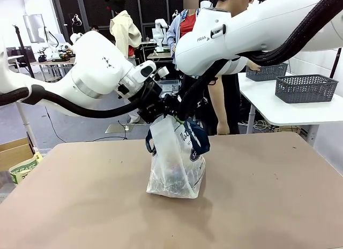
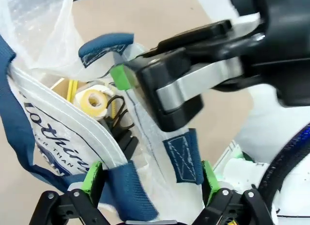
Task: Transfer purchased items from the store into the shopping bag.
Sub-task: Move the Reusable shopping bag to the right side of the table.
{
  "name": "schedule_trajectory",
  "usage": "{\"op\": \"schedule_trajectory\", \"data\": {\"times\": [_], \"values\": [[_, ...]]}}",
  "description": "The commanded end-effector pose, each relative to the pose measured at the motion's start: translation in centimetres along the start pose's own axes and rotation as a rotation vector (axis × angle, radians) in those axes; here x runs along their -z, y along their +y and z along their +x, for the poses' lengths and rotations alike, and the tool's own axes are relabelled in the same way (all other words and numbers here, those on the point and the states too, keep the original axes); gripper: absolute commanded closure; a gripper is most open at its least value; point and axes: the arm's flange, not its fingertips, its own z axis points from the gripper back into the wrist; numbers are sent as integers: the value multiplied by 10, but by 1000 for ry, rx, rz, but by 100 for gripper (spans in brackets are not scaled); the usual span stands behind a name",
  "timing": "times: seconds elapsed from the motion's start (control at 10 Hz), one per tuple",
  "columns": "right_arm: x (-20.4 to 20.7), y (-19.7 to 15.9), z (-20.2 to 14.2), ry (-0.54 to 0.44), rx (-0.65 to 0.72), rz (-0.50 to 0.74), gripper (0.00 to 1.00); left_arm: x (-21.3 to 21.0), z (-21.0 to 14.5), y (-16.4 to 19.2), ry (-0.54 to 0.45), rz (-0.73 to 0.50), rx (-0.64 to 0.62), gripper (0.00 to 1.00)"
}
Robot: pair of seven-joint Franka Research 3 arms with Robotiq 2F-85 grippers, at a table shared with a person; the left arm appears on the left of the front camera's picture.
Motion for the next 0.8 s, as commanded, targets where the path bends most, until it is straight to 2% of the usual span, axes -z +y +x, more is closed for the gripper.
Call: {"op": "schedule_trajectory", "data": {"times": [0.0, 0.1, 0.5, 0.6, 0.7], "values": [[2, 1, 7, -7, -12, 3, 100, 5, 7, -9, -1, 100, -16, 0], [3, 1, 7, -5, -14, 4, 100, 6, 6, -12, -27, 148, -1, 13], [5, 1, 7, 8, -31, 5, 100, 2, 8, -16, -38, 214, -9, 93], [5, 1, 7, 11, -37, 7, 100, 1, 7, -17, -37, 221, -12, 100], [6, 1, 6, 15, -41, 7, 100, 1, 6, -19, -31, 240, -12, 100]]}}
